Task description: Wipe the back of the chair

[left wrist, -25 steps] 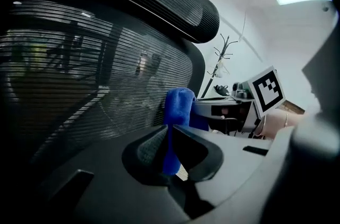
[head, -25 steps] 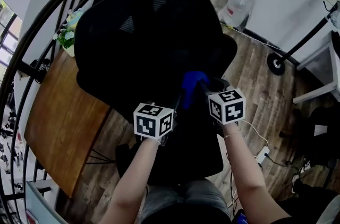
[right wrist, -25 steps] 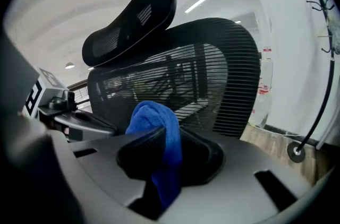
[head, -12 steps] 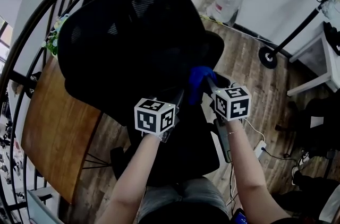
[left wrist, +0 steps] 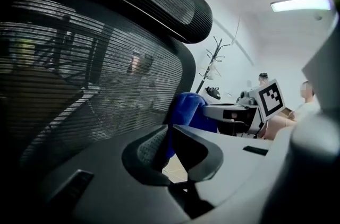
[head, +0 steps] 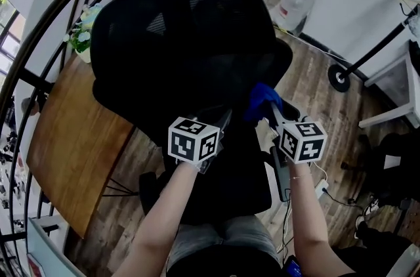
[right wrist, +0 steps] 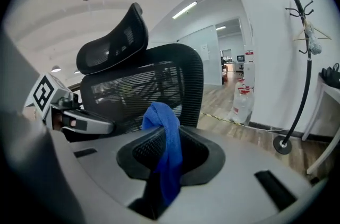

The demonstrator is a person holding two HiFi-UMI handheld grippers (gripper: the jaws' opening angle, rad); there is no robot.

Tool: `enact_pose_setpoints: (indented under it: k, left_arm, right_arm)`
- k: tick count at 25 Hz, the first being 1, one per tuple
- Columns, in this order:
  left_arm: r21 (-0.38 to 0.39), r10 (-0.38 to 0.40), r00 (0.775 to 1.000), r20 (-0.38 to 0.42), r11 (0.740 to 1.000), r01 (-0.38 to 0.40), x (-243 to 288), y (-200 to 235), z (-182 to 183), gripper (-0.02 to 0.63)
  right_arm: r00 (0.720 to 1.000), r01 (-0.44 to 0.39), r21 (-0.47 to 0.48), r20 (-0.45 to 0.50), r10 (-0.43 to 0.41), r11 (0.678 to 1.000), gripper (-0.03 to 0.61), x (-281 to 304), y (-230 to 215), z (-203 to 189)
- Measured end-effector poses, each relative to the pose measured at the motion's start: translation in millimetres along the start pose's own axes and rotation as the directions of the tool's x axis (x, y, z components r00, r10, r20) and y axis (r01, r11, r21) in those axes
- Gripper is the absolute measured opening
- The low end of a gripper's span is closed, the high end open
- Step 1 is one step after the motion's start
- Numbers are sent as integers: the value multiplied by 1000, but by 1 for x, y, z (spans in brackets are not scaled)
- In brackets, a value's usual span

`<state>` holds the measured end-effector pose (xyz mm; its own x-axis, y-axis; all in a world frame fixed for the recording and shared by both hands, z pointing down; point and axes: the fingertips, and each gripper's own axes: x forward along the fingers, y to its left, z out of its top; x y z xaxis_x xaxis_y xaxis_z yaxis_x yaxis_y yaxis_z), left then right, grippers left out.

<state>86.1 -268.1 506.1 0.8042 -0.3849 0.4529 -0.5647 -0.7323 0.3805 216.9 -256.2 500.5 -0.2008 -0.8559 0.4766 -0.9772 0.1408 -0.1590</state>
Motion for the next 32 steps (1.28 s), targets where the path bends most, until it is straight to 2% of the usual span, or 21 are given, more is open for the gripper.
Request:
enact_pose_setpoints:
  k: [7,12,21,25,28,32]
  left_arm:
    - [-44,80,997,0,996,-80,-40,23,-22,32]
    - [-91,157,988,-3,983,-157,-78,45,-46,32]
    - [-243,297,955,-2,926,-289,-143,90,-95,32]
    - [-307,355,935,4,890,-336,-169,111,-114,32]
    - [-327,392,920,-8,868,-373,-185,126,-127,32]
    - [-344,425,905,-32,845,-409,-199,142,-143,32]
  right_arm:
    - [994,-110,-118,-32,107,987,80,-7,61,-8]
    - [976,-217,-122,-64,210,968,80,0,114,-23]
    - [897,-435,-142,-158,413,889,80,33,226,-52]
    - [863,-498,-133,-180,473,857,80,53,270,-63]
    - [836,-539,-121,-194,513,833,80,70,303,-72]
    - [814,-568,-96,-209,542,817,80,89,335,-83]
